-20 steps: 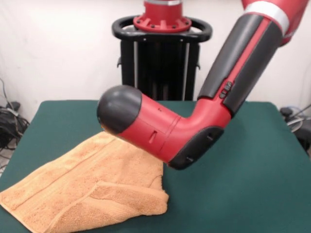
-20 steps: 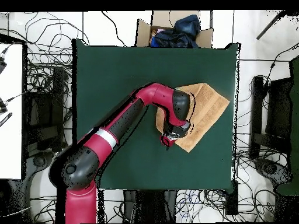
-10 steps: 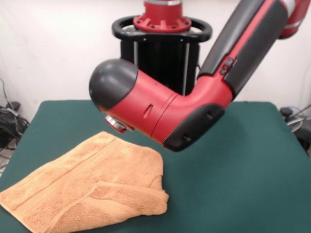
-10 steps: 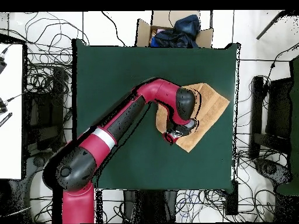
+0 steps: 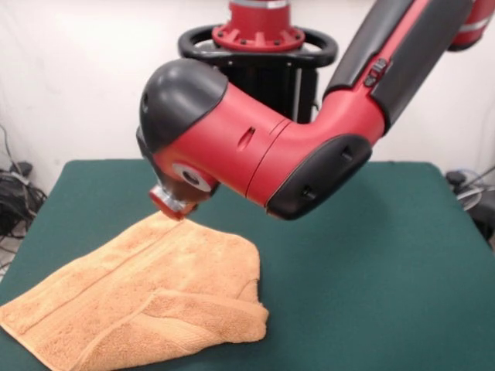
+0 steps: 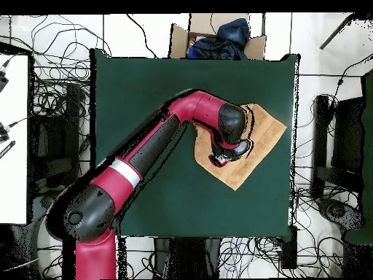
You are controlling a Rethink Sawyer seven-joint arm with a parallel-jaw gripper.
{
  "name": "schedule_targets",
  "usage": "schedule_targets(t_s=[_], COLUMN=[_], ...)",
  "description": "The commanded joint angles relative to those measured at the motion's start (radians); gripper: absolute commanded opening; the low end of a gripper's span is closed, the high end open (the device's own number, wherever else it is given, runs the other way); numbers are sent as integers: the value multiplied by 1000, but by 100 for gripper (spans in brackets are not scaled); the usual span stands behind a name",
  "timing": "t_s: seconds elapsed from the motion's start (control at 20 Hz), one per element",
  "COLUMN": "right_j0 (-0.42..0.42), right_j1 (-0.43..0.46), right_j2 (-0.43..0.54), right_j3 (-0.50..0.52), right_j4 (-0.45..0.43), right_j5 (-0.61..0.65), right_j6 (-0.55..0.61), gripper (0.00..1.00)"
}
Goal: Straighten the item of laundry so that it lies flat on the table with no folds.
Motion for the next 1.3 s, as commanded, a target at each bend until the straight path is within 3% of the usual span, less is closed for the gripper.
schedule_targets(t_s=[0.05,0.55,0.95,1.3], right_j0=[-16,-31,-91,-155], right_j1=[38,31,70,157], right_j2=[-1,31,68,-3], right_j3=[-75,-116,-250,-374], right_j4=[8,104,82,48], right_j5=[173,357,151,72], right_j6=[139,230,325,412], gripper=[0,0,0,0])
